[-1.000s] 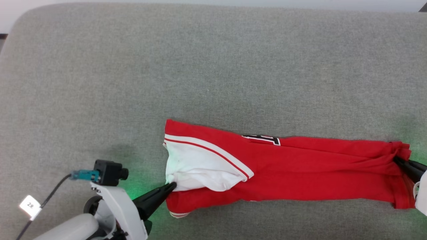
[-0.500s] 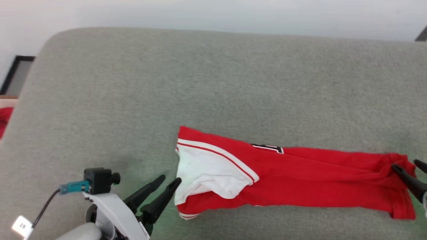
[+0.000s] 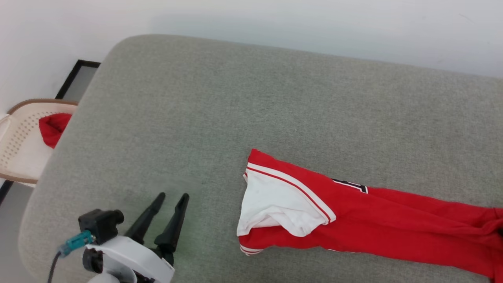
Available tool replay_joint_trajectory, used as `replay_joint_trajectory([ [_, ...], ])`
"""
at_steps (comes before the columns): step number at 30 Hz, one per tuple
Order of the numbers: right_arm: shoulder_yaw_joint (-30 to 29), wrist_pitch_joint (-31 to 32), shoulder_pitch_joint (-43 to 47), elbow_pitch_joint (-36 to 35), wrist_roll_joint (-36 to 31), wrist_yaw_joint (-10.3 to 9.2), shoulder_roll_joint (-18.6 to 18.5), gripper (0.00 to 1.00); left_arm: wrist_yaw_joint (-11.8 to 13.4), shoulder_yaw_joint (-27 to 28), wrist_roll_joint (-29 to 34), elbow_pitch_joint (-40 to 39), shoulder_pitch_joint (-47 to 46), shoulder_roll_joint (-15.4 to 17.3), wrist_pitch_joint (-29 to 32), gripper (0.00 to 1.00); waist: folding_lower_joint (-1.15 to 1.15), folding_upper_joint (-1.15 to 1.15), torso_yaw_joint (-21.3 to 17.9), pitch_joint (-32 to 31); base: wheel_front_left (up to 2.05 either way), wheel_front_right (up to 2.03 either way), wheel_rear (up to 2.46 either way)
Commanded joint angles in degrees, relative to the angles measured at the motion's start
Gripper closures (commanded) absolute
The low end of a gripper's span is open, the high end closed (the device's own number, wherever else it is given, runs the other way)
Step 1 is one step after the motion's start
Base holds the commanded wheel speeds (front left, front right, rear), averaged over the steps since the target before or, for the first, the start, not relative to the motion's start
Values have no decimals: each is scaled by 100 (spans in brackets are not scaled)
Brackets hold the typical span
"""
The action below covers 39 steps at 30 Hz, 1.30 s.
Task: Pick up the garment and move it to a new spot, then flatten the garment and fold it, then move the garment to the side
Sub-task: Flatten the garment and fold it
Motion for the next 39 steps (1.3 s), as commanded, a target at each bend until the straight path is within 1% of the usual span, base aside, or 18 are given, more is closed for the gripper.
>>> replay_joint_trajectory([
  [1,-52,175,33,38,29,-4,33,0,77,215,436,1,133,-112,-2,0,0,0,71,-58,0,0,0],
  [3,-56,439,-32,116,39,-4,85,0,111,498,934,-18,218,-283,-1,0,0,0,80,-67,0,0,0],
  [6,-147,720,-201,251,-50,-4,155,0,136,857,1717,-66,273,-450,-2,0,0,0,85,-72,0,0,0],
  [10,-339,1040,-468,509,-273,-4,331,0,143,1295,2563,-186,327,-703,-2,0,0,0,84,-62,0,0,0],
  [13,-425,1398,-630,700,-466,-4,536,0,75,1560,2988,-183,384,-909,-2,0,0,0,79,-17,0,0,0],
  [15,-395,1700,-721,773,-571,-4,659,0,3,1722,3147,-143,390,-1083,-2,0,0,0,81,44,0,0,0],
  [20,-348,1991,-886,972,-949,-4,1055,0,-215,2047,3463,120,372,-1434,-2,0,0,0,85,234,0,0,0],
  [21,-352,1985,-914,995,-1015,-4,1130,11,-254,2107,3500,172,365,-1496,-1,0,0,0,86,260,0,0,0],
  [22,-346,2000,-940,1012,-1074,-4,1200,52,-299,2163,3551,201,355,-1551,-1,0,0,0,84,286,0,0,0],
  [23,-336,2012,-962,1017,-1115,-2,1259,73,-336,2218,3612,229,346,-1594,-1,0,0,0,80,301,0,0,0],
  [24,-328,2027,-972,1016,-1146,-1,1312,91,-360,2265,3644,263,353,-1632,-2,0,0,0,74,311,0,0,0],
  [25,-331,2037,-969,1011,-1183,-1,1353,100,-392,2312,3688,291,357,-1669,-2,0,0,0,70,318,0,0,0],
  [30,-443,1925,-1061,958,-1273,-4,1315,100,-469,2510,3920,369,398,-1736,-2,0,0,0,-38,316,0,0,0],
  [33,-630,1641,-1235,875,-1240,-6,1279,100,-490,2630,4003,359,434,-1761,-2,0,0,0,-160,314,0,0,0],
  [36,-886,1419,-1329,876,-1242,-7,1145,100,-512,2704,4066,356,477,-1786,-2,0,0,0,-301,336,0,0,0],
  [39,-1153,1198,-1348,921,-1388,-6,886,100,-524,2797,4133,321,464,-1775,-2,0,0,0,-453,392,0,0,0],
])
